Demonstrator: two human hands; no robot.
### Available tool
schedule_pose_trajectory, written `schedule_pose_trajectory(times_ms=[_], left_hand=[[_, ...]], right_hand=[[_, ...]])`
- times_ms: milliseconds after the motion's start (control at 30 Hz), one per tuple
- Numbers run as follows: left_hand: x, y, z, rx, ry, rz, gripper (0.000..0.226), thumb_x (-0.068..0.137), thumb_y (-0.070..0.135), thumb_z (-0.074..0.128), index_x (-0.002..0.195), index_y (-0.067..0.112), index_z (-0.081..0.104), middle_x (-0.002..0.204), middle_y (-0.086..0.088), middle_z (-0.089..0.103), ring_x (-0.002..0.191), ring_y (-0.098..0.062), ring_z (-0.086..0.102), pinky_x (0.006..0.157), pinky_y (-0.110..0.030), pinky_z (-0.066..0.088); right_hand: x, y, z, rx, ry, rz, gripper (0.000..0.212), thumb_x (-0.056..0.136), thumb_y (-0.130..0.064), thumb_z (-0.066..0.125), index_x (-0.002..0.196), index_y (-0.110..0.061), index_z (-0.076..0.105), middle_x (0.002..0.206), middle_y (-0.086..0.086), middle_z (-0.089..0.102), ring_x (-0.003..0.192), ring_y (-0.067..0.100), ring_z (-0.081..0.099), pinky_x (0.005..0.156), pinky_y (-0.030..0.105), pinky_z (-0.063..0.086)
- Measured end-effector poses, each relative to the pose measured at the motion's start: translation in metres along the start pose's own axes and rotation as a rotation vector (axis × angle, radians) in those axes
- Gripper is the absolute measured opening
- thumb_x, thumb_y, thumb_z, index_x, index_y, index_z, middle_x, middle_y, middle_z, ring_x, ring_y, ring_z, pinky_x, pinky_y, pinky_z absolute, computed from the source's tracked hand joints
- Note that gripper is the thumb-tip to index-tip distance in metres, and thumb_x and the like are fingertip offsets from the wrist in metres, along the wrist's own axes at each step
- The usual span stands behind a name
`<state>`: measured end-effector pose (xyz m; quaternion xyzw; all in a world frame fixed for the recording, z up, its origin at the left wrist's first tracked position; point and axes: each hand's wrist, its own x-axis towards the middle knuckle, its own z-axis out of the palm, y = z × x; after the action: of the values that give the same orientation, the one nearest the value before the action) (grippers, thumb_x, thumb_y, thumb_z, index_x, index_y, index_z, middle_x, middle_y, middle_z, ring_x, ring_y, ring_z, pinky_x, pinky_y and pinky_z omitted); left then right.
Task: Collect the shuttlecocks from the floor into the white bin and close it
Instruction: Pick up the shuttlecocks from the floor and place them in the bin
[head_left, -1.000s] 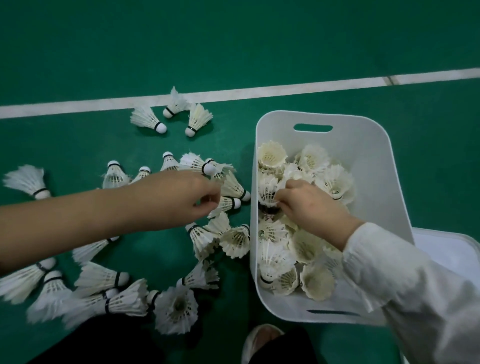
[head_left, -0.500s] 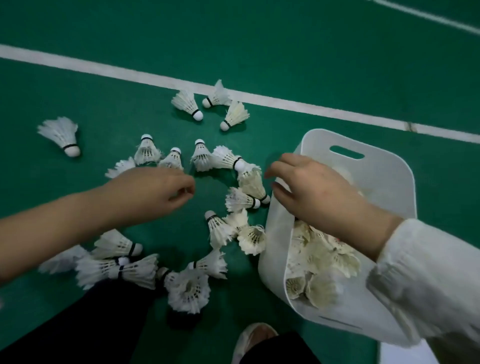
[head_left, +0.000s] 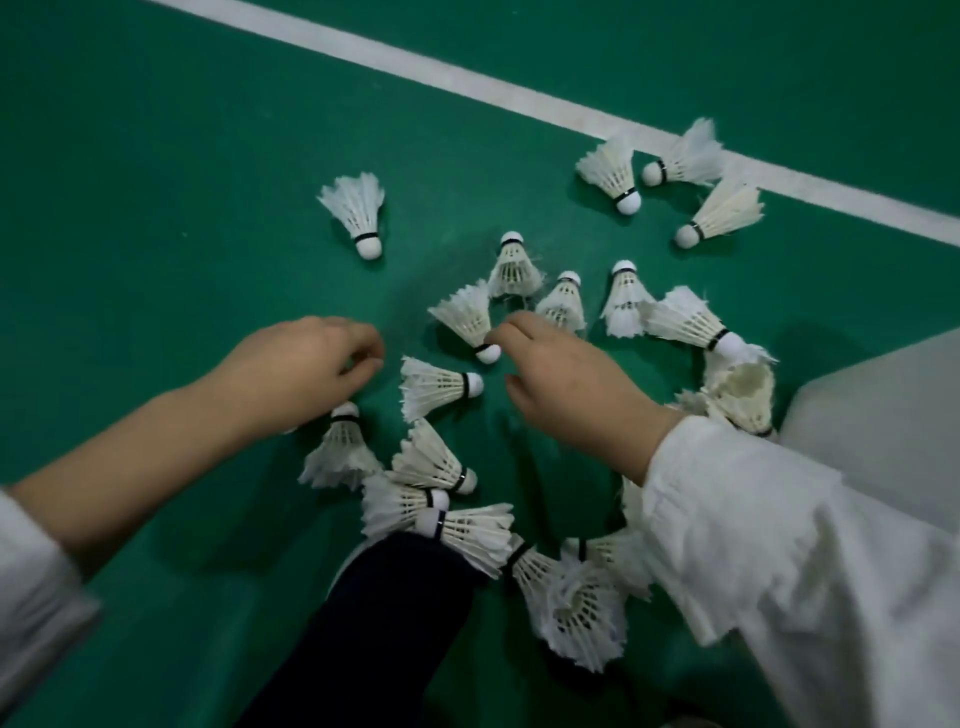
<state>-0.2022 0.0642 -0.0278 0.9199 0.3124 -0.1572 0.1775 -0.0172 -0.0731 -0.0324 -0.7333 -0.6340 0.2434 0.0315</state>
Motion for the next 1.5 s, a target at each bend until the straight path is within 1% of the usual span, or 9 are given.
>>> schedule_pose_trajectory(times_ms=[233,467,633,800,967,1133,1233,1400,1500], left_hand=[[0.008,0.004,0.03,-0.195,0.07,-0.022,0.028,0.091,0.042,0.047,0.095,0.018,0.06,0.096,-0.001,0.064,0.088,-0.021,0.058,0.073,-0.033,0.046],[0.023,0.028,0.056,-0.303,0.148,0.0,0.025,0.088,0.043,0.053,0.091,0.018,0.052,0.091,0.001,0.061,0.084,-0.017,0.056,0.07,-0.035,0.048],[0.016,0.036,0.053,-0.821,0.129,-0.057,0.01,0.09,0.024,0.056,0.088,0.016,0.048,0.084,0.0,0.063,0.072,-0.012,0.06,0.06,-0.019,0.05],[-0.013,0.023,0.035,-1.051,0.343,-0.167,0.01,0.093,0.02,0.05,0.089,0.027,0.044,0.079,-0.004,0.064,0.067,-0.013,0.064,0.061,-0.023,0.049],[-0.058,-0.014,0.038,-1.033,0.498,-0.47,0.007,0.092,0.033,0.049,0.098,0.031,0.045,0.062,-0.014,0.051,0.054,-0.022,0.047,0.056,-0.039,0.04],[-0.072,-0.032,0.06,-0.882,0.275,-0.774,0.045,0.086,0.044,0.056,0.121,0.021,0.041,0.08,0.0,0.06,0.074,-0.018,0.058,0.063,-0.032,0.04],[-0.064,-0.035,0.071,-0.789,0.18,-0.752,0.042,0.084,0.048,0.057,0.118,0.023,0.051,0.083,-0.001,0.065,0.079,-0.02,0.061,0.068,-0.032,0.044],[-0.061,-0.033,0.063,-0.78,0.225,-0.646,0.014,0.087,0.037,0.056,0.086,0.028,0.066,0.078,0.007,0.071,0.069,-0.014,0.064,0.063,-0.03,0.049],[-0.064,-0.025,0.039,-0.565,0.293,-0.564,0.014,0.087,0.036,0.056,0.092,0.029,0.068,0.085,0.01,0.069,0.06,-0.015,0.058,0.058,-0.03,0.048]], right_hand=[[0.059,-0.005,0.026,-0.006,0.011,0.06,0.059,0.09,0.002,0.043,0.143,-0.012,0.022,0.151,0.005,0.023,0.128,0.029,0.04,0.088,0.038,0.045],[0.047,-0.003,0.032,0.023,0.135,0.16,0.024,0.09,-0.005,0.049,0.114,-0.004,0.05,0.112,0.013,0.048,0.086,0.03,0.055,0.063,0.034,0.036],[0.027,-0.002,0.027,0.105,0.163,0.242,0.024,0.095,-0.024,0.045,0.098,-0.005,0.06,0.105,0.008,0.052,0.086,0.028,0.056,0.066,0.031,0.038],[0.021,-0.018,0.018,0.202,0.256,0.198,0.021,0.093,-0.023,0.049,0.098,-0.007,0.062,0.108,0.006,0.056,0.091,0.027,0.057,0.072,0.035,0.044],[0.023,-0.043,0.018,0.249,0.27,0.121,0.021,0.093,-0.023,0.05,0.098,-0.008,0.063,0.109,0.003,0.055,0.087,0.025,0.058,0.073,0.039,0.049],[0.024,-0.057,0.02,0.266,0.254,0.107,0.022,0.094,-0.025,0.047,0.099,-0.01,0.062,0.107,0.001,0.055,0.08,0.023,0.059,0.07,0.037,0.048],[0.02,-0.061,0.02,0.265,0.233,0.104,0.023,0.095,-0.028,0.045,0.099,-0.011,0.062,0.106,-0.001,0.054,0.076,0.023,0.059,0.069,0.037,0.049],[0.014,-0.056,0.012,0.282,0.229,0.085,0.019,0.093,-0.026,0.051,0.101,-0.015,0.064,0.104,-0.002,0.057,0.086,0.021,0.059,0.074,0.037,0.049],[0.007,-0.049,-0.001,0.291,0.261,0.097,0.013,0.091,-0.024,0.055,0.097,-0.016,0.064,0.098,-0.003,0.06,0.087,0.019,0.059,0.074,0.034,0.048]])
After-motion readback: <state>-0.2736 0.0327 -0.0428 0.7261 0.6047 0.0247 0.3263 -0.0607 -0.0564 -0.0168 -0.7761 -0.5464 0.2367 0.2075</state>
